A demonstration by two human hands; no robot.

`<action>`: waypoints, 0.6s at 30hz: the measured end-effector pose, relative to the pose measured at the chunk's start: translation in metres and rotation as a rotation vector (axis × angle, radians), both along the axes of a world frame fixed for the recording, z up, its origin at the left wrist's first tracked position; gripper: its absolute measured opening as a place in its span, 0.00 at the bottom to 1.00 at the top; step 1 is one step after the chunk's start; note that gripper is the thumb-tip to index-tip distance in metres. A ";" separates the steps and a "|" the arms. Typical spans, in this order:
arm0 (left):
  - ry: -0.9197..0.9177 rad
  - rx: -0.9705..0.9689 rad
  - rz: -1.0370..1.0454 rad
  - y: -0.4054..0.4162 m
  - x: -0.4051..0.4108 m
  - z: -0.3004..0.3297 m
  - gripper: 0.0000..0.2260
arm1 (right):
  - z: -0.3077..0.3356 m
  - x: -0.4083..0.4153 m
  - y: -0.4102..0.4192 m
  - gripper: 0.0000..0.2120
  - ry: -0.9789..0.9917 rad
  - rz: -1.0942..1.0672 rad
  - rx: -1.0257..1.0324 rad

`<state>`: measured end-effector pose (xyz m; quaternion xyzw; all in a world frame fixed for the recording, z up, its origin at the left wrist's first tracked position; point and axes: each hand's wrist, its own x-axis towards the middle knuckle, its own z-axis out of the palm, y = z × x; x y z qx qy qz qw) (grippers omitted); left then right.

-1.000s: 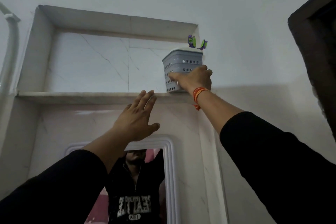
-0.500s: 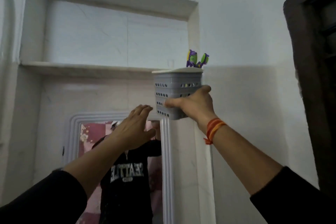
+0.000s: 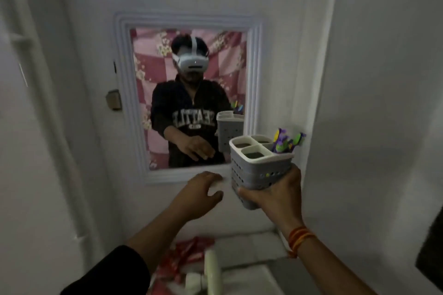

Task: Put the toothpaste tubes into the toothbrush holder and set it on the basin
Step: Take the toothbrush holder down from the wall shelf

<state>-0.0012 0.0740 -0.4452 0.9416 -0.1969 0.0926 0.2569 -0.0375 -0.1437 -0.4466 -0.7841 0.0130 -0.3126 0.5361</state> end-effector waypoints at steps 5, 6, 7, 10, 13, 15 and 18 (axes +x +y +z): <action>0.173 0.037 0.018 0.005 0.004 -0.070 0.14 | -0.096 -0.019 0.010 0.60 0.179 -0.117 0.023; 0.205 0.039 0.027 0.005 0.006 -0.080 0.13 | -0.110 -0.023 0.012 0.60 0.204 -0.145 0.018; 0.237 0.038 0.039 0.006 0.009 -0.090 0.12 | -0.124 -0.027 0.014 0.59 0.218 -0.159 0.008; 0.323 0.093 0.064 0.009 0.022 -0.120 0.11 | -0.164 -0.035 0.018 0.60 0.277 -0.150 0.003; 0.388 0.170 0.059 0.015 0.036 -0.148 0.11 | -0.199 -0.042 0.025 0.60 0.349 -0.130 0.012; 0.419 0.219 0.046 0.017 0.045 -0.165 0.12 | -0.216 -0.048 0.031 0.60 0.385 -0.113 0.016; 0.487 0.290 0.066 0.017 0.060 -0.193 0.16 | -0.238 -0.059 0.037 0.60 0.406 -0.089 0.020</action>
